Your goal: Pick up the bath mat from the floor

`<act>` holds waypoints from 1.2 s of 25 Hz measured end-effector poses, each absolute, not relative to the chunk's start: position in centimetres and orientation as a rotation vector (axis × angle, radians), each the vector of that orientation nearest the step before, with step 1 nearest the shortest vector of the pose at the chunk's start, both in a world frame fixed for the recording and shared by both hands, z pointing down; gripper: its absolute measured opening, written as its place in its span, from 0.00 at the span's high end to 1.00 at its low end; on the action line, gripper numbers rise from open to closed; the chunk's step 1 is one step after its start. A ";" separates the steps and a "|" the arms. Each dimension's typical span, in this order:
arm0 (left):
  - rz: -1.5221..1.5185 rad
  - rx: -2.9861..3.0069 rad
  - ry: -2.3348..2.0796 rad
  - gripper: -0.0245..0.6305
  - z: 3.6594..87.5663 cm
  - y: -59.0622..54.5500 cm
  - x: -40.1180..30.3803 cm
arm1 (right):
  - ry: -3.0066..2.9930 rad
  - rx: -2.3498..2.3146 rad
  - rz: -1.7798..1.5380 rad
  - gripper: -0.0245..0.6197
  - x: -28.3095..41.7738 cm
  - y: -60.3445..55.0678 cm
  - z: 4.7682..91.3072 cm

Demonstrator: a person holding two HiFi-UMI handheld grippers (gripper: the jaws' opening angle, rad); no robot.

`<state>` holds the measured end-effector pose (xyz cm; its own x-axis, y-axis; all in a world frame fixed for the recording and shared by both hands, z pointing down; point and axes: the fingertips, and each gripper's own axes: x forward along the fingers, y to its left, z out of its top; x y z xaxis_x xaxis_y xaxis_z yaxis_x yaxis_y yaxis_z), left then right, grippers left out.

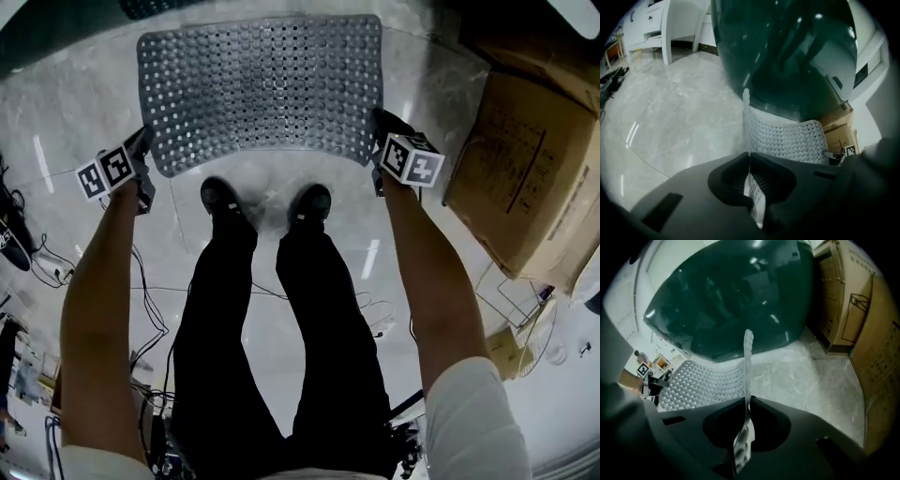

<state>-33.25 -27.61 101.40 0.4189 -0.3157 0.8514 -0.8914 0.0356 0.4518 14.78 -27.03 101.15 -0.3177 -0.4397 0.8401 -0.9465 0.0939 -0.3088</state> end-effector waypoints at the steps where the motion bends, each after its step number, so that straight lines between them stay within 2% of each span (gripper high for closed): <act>1: 0.609 1.534 -1.112 0.93 99.8 -27.4 -32.5 | -1.839 1.350 1.182 0.90 14.2 -27.1 99.5; 11: 0.605 1.571 -1.098 0.93 80.0 -21.7 -26.1 | -1.902 1.301 1.198 0.90 14.6 -23.1 79.0; 16: 0.559 1.723 -1.093 0.93 64.1 -19.9 -23.0 | -2.063 1.213 1.041 0.90 16.6 -21.9 64.1; 24: 0.410 2.064 -1.154 0.93 37.2 -19.9 -18.3 | -2.352 1.381 0.953 0.90 19.6 -20.1 40.4; 30: 0.289 2.283 -1.191 0.93 19.4 -20.1 -18.8 | -2.615 1.512 0.796 0.90 21.0 -19.4 24.3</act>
<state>-18.81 -20.12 19.43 0.5857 -0.6915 0.4227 -0.8084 -0.4611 0.3658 20.97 -19.38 24.28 -0.5313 -0.8057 0.2619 -0.8150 0.4016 -0.4177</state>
